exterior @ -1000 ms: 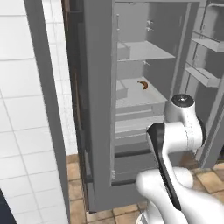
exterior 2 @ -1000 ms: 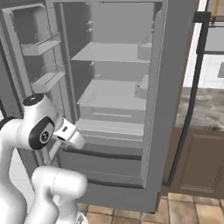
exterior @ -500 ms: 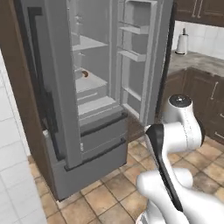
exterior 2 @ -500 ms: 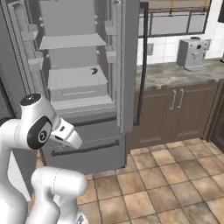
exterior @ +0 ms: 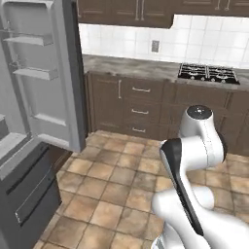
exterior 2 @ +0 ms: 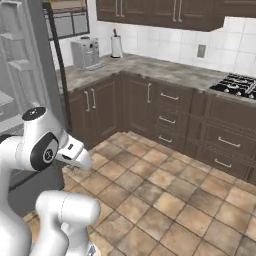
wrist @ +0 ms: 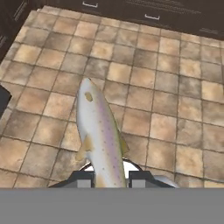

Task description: Take the fish out of the fridge, briefly rinse it in the sink, and place it on the tray next to the sink.

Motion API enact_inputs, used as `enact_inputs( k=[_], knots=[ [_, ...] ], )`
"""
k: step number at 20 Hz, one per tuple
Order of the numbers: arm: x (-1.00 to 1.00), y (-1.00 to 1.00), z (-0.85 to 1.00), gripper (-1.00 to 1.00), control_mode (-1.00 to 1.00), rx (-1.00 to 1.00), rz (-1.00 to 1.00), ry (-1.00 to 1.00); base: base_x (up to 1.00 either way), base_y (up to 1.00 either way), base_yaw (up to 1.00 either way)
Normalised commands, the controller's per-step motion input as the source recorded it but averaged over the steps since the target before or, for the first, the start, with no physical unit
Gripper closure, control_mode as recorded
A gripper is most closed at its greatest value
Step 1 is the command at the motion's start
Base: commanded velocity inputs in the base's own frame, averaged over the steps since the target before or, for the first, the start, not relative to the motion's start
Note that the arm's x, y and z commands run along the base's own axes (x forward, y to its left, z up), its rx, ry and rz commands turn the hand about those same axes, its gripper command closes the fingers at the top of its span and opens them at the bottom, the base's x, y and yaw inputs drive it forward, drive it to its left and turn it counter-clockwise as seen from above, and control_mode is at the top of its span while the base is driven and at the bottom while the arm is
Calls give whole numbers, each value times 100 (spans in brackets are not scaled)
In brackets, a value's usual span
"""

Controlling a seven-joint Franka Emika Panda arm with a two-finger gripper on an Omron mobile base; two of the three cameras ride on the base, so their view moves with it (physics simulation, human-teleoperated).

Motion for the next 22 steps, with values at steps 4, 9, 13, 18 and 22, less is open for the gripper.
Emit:
enact_inputs(
  k=[4,9,13,18,22],
  knots=[
    [0,0,0,100,100,0,0,0,-12,0,-100],
    [0,0,0,100,100,0,0,0,0,-2,-100],
    [0,0,0,100,100,0,0,0,0,-8,-100],
    [0,0,0,100,100,0,0,0,9,-4,-99],
    [0,0,0,100,100,0,0,0,100,31,-71]
  ],
)
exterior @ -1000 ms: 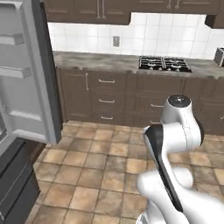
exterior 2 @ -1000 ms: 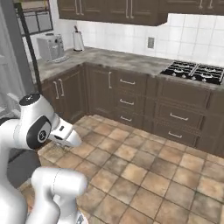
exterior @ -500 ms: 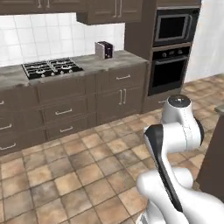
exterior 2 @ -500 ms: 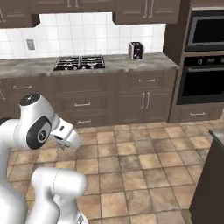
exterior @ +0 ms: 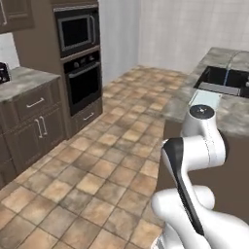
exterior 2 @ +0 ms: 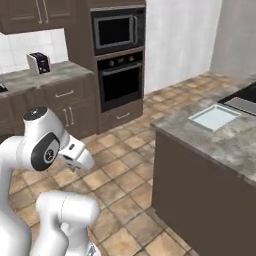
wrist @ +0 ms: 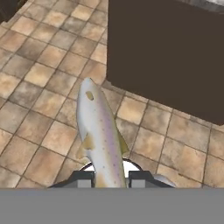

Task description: Take the fish out of the fridge, briefly rinse it in the sink, and place it on the tray next to the sink.

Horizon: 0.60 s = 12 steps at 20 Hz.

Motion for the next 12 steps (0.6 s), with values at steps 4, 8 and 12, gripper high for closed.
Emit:
enact_inputs(
  k=[4,8,12],
  knots=[
    [0,0,0,100,100,0,0,0,100,54,-57],
    [0,0,0,100,100,0,0,0,100,77,-60],
    [0,0,0,100,100,0,0,0,100,99,-62]
  ],
)
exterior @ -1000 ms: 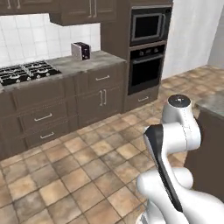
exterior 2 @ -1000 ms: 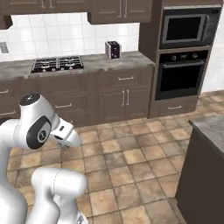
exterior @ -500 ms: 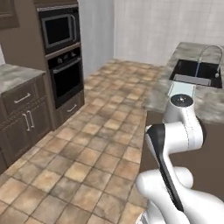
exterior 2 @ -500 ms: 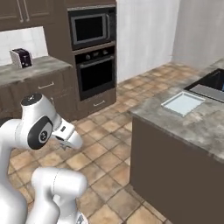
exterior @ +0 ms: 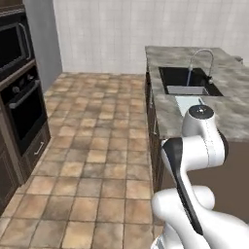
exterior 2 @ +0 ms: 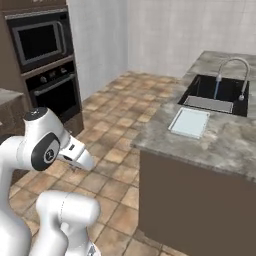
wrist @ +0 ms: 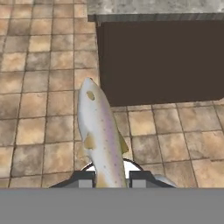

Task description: Take the fish out of the fridge, briefly rinse it in the sink, and place it on the tray next to the sink.

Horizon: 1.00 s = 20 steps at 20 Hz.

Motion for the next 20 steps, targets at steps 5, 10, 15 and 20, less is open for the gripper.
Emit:
enact_inputs(
  k=[5,10,15,20],
  knots=[
    [0,0,0,100,100,0,0,0,100,92,-73],
    [0,0,0,100,100,0,0,0,98,90,-74],
    [0,0,0,100,100,0,0,0,59,95,-74],
    [0,0,0,100,100,0,0,0,8,100,-72]
  ],
)
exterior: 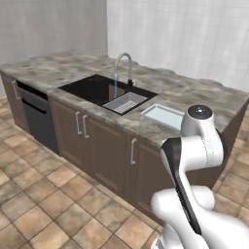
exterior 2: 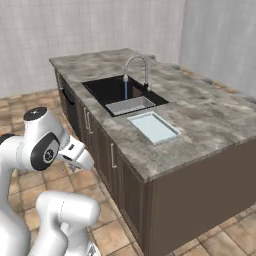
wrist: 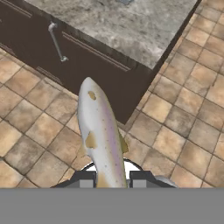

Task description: Take the fish out of the fridge, briefly rinse it in the sink, and place it on the tray next to the sink.

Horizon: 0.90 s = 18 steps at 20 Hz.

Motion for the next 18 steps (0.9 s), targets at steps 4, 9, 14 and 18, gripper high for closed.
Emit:
enact_inputs(
  k=[4,9,14,18],
  knots=[
    [0,0,0,100,100,0,0,0,0,100,-64],
    [0,0,0,100,100,0,0,0,5,100,-59],
    [0,0,0,100,100,0,0,0,70,100,-51],
    [0,0,0,100,100,0,0,0,75,100,-57]
  ],
)
